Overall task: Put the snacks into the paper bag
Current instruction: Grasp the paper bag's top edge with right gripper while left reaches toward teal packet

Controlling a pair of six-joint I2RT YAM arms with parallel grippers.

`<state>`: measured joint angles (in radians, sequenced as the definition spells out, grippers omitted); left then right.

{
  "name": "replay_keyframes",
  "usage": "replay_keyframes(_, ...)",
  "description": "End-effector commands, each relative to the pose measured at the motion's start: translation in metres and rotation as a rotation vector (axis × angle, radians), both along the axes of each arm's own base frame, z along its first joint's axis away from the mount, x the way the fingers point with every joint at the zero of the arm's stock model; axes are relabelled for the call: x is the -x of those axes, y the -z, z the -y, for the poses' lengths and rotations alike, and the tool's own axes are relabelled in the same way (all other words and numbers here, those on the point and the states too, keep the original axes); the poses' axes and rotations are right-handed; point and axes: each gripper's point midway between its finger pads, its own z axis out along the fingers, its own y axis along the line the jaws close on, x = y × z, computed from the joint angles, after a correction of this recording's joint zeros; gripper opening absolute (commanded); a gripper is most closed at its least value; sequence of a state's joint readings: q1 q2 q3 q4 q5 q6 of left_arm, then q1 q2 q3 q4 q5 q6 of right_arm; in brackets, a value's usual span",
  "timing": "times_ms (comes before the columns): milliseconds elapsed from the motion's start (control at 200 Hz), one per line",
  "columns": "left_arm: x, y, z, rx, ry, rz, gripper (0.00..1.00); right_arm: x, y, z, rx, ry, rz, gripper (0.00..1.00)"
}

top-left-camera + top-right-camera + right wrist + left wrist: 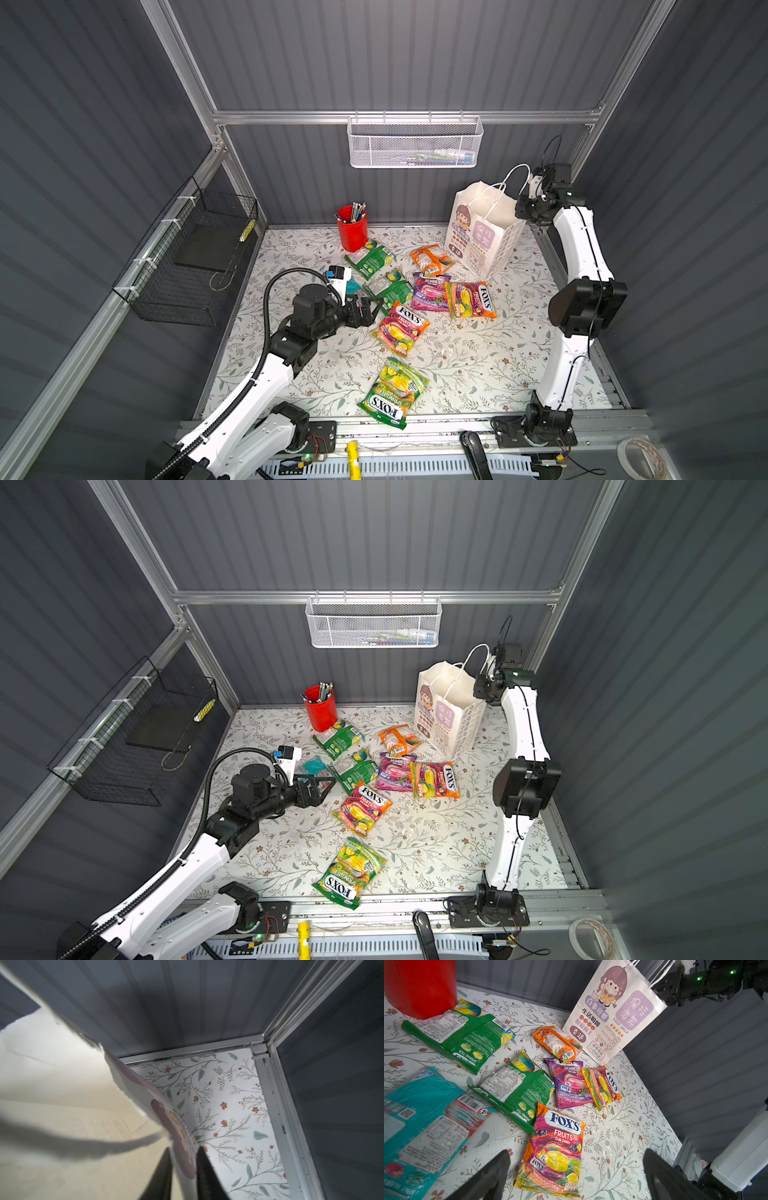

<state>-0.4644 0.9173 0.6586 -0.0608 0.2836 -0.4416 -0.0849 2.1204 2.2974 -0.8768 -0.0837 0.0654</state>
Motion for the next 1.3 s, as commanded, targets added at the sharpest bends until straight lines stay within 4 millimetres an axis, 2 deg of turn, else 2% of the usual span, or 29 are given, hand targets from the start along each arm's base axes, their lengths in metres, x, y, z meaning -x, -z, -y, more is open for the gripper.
replay_keyframes(0, 0.0, 0.006, -0.009, -0.026, -0.054, -0.011, 1.0, 0.013, -0.009, -0.014, 0.018, -0.041, -0.022, 0.0)
replay_keyframes(85, -0.008, 0.016, -0.03, -0.084, -0.179, -0.038, 1.0, 0.023, -0.017, -0.02, 0.009, -0.052, -0.014, 0.0)
replay_keyframes(180, -0.013, 0.024, -0.054, -0.156, -0.309, -0.063, 1.0, 0.037, -0.038, -0.025, -0.018, -0.044, 0.049, 0.0)
replay_keyframes(275, -0.014, 0.029, -0.07, -0.186, -0.395, -0.077, 1.0, 0.057, -0.063, -0.025, -0.055, -0.001, 0.119, 0.0)
replay_keyframes(360, -0.016, 0.035, -0.084, -0.237, -0.467, -0.099, 1.0, 0.081, -0.088, -0.023, -0.093, 0.059, 0.177, 0.0)
replay_keyframes(515, -0.016, 0.043, -0.104, -0.293, -0.574, -0.139, 1.0, 0.127, -0.101, -0.027, -0.12, 0.134, 0.245, 0.0)
replay_keyframes(605, -0.016, 0.045, -0.107, -0.301, -0.599, -0.151, 1.0, 0.155, -0.097, -0.031, -0.103, 0.172, 0.266, 0.0)
replay_keyframes(685, -0.015, 0.048, -0.113, -0.308, -0.636, -0.171, 1.0, 0.176, -0.091, -0.043, -0.126, 0.166, 0.284, 0.0)
replay_keyframes(846, -0.015, 0.064, -0.112, -0.279, -0.658, -0.236, 1.0, 0.209, -0.079, -0.067, -0.111, 0.184, 0.265, 0.0)
replay_keyframes(951, -0.02, 0.077, -0.109, -0.24, -0.651, -0.306, 1.0, 0.22, -0.073, -0.089, -0.084, 0.144, 0.252, 0.0)
replay_keyframes(1041, -0.029, 0.09, -0.122, -0.168, -0.678, -0.377, 1.0, 0.225, -0.067, -0.102, -0.07, 0.131, 0.255, 0.0)
replay_keyframes(1116, -0.038, 0.101, -0.126, -0.096, -0.669, -0.417, 1.0, 0.23, -0.062, -0.104, -0.065, 0.145, 0.242, 0.0)
replay_keyframes(1296, -0.06, 0.124, -0.124, -0.107, -0.684, -0.462, 1.0, 0.233, -0.053, -0.118, -0.066, 0.118, 0.254, 0.0)
